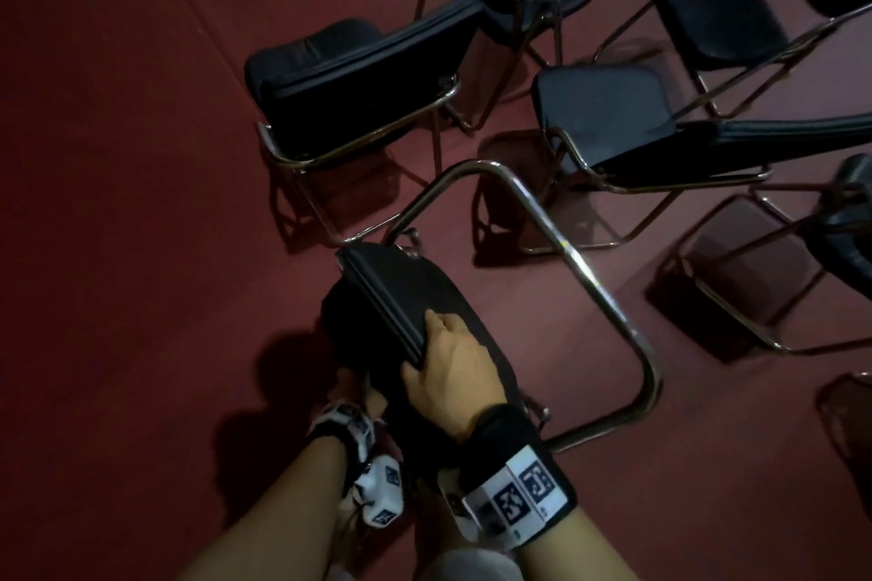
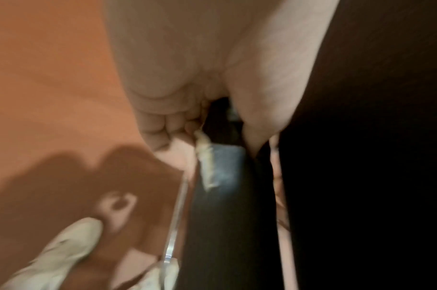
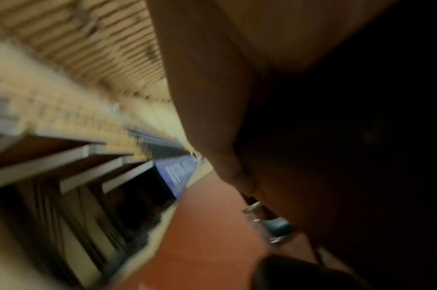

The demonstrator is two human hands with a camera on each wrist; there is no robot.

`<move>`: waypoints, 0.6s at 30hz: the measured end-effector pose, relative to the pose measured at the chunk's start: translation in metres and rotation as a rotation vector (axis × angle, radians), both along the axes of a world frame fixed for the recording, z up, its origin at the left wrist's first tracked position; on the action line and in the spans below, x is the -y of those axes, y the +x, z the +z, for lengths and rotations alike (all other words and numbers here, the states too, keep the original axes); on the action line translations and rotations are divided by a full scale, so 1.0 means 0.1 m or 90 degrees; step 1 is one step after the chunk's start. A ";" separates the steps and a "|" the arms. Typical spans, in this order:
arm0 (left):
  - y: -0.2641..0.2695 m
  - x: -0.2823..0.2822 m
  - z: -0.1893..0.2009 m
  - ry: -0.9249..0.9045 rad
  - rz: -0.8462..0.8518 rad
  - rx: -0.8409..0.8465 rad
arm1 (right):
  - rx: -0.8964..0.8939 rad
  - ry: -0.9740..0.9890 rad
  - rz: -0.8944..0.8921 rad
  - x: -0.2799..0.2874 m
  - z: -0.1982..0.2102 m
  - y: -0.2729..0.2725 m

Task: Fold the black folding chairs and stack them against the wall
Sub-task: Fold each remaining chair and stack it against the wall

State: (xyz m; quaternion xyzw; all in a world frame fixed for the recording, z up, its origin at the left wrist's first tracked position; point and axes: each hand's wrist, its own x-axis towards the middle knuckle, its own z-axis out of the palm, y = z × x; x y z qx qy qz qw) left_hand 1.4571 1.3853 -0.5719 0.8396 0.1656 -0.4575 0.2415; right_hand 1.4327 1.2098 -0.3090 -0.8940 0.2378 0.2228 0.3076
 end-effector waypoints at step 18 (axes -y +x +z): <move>0.01 -0.48 -0.05 0.028 0.063 -0.022 | -0.143 0.055 -0.193 1.36 0.03 0.26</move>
